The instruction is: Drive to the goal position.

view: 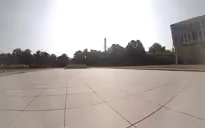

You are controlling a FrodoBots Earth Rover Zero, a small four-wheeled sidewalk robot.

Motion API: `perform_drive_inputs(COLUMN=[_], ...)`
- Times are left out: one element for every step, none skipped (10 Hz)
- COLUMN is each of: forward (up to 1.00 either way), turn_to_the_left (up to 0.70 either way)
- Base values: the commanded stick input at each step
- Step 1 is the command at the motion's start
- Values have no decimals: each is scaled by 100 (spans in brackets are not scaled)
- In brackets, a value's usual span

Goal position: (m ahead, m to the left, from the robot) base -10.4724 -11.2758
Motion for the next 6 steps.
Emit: perform_drive_inputs(forward=[70, 70, 70, 70, 70, 70], turn_to_the_left=[0, 0, 0, 0, 0, 0])
